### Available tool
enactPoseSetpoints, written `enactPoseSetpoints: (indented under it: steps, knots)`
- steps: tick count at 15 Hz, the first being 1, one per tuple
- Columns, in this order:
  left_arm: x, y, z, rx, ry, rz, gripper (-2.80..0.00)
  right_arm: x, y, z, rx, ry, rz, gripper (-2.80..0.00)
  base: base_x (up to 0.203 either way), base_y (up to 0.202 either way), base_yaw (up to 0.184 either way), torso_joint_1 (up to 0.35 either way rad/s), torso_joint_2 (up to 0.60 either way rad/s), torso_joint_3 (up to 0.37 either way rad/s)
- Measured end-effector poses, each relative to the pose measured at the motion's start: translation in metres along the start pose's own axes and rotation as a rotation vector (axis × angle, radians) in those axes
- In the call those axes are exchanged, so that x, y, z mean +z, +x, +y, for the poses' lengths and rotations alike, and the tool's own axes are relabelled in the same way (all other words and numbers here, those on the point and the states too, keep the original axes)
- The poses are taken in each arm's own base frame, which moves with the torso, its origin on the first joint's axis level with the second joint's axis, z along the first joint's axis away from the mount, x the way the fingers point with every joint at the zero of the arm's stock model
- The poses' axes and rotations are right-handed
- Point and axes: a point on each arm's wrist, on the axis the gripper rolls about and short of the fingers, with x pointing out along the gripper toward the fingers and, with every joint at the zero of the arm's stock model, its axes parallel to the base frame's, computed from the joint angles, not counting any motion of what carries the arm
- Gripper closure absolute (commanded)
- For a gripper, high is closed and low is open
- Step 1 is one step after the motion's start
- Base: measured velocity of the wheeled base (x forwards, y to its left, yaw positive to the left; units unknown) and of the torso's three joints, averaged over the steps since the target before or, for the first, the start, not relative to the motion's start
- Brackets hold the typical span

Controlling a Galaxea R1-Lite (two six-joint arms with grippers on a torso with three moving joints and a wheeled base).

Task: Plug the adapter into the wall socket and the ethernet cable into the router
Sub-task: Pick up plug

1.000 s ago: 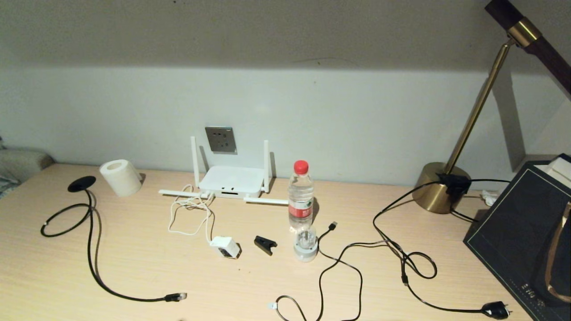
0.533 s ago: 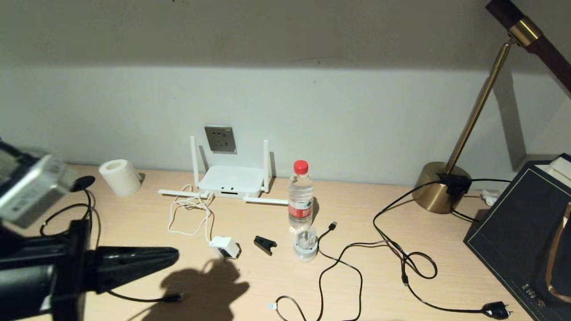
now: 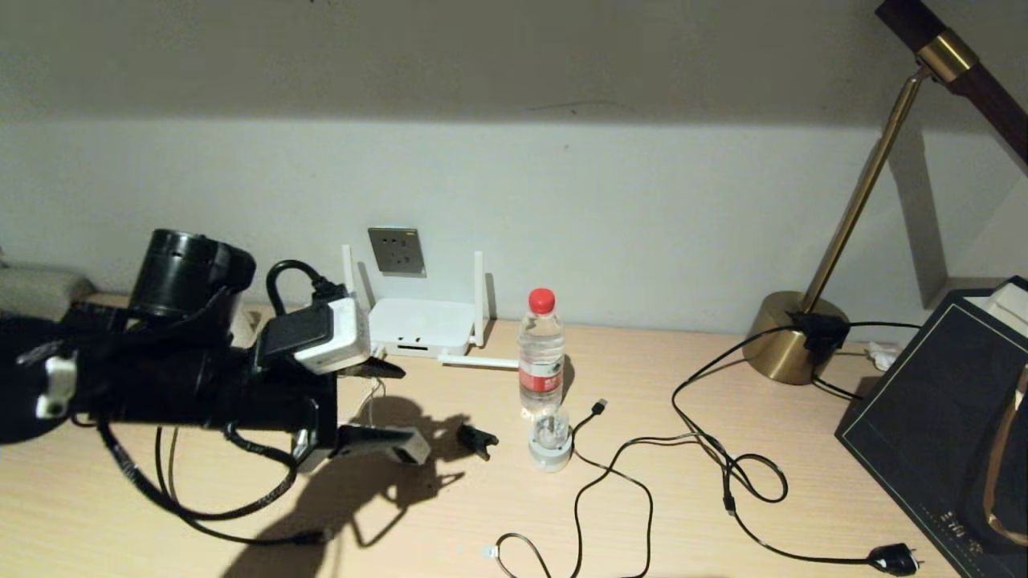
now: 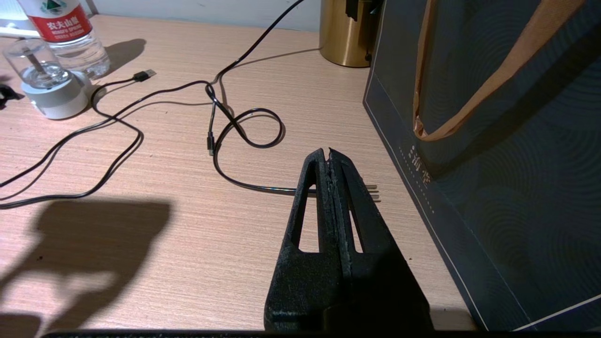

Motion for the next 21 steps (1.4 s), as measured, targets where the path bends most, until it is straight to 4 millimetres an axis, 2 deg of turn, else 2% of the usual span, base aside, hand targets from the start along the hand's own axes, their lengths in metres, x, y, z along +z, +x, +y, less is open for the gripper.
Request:
enactPoseSetpoints:
  steps: [5,9,14,21]
  knots:
    - [-0.025,0.022,0.013,-0.162,0.238,0.111,-2.8,0.0,0.0,0.0,0.0,0.0,0.0,0.0,0.0,0.0,0.0,0.0,0.0,0.0]
    - [-0.054,0.04,0.034,-0.275,0.397,0.146,-2.8,0.0,0.0,0.0,0.0,0.0,0.0,0.0,0.0,0.0,0.0,0.0,0.0,0.0]
    - [-0.07,0.062,0.048,-0.368,0.366,0.201,-2.8,0.0,0.0,0.0,0.0,0.0,0.0,0.0,0.0,0.0,0.0,0.0,0.0,0.0]
    - [-0.074,0.094,0.052,-0.397,0.315,0.242,-2.8,0.0,0.0,0.0,0.0,0.0,0.0,0.0,0.0,0.0,0.0,0.0,0.0,0.0]
